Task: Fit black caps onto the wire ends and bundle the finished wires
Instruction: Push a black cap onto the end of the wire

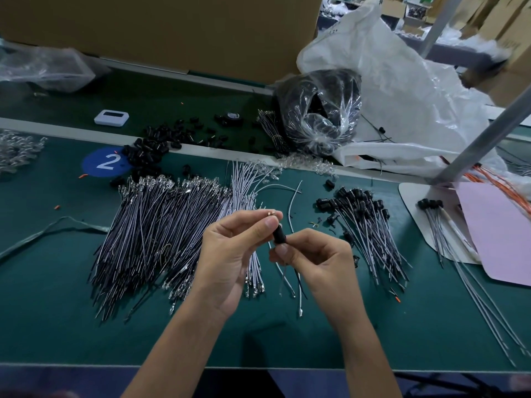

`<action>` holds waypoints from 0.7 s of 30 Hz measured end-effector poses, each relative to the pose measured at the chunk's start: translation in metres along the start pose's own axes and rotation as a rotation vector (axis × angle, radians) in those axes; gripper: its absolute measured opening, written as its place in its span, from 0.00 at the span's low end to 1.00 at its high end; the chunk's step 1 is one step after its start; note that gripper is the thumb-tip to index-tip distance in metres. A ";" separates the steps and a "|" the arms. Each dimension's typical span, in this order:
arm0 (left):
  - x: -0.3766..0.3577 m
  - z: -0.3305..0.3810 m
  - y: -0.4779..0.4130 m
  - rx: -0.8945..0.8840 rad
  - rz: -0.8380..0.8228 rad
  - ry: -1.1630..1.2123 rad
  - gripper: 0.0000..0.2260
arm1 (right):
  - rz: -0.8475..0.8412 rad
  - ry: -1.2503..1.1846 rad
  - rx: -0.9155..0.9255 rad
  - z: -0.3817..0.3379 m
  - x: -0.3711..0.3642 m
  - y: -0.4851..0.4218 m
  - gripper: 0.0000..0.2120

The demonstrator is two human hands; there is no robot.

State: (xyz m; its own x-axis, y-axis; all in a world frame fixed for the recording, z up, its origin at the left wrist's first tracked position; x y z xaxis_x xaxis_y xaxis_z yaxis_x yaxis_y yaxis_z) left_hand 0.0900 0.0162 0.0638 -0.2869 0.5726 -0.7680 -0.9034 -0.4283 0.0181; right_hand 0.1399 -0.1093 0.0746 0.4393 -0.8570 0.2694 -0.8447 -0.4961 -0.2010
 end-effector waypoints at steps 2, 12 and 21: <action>0.001 0.001 -0.001 -0.014 -0.005 0.001 0.07 | 0.009 -0.011 -0.001 0.001 -0.001 0.000 0.01; 0.004 -0.001 0.000 -0.084 0.004 -0.114 0.04 | 0.038 0.048 0.010 0.000 -0.006 -0.003 0.09; 0.003 -0.025 0.008 -0.016 -0.044 -0.119 0.15 | 0.135 0.080 0.033 0.001 0.004 -0.003 0.12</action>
State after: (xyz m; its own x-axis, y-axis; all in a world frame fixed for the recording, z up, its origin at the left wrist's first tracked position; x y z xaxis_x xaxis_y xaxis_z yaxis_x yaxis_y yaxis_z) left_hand 0.0898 -0.0032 0.0451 -0.2837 0.6699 -0.6861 -0.9110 -0.4116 -0.0251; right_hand 0.1446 -0.1108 0.0755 0.2955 -0.9032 0.3113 -0.8833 -0.3824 -0.2712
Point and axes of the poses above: each hand's wrist, its own y-axis away from the middle knuckle, its own x-axis out of the back of the hand, z = x × y, the point moved 9 cm from there along -y, towards the middle knuckle, and after that the axes turned 11 degrees about y, right-handed, at the moved point
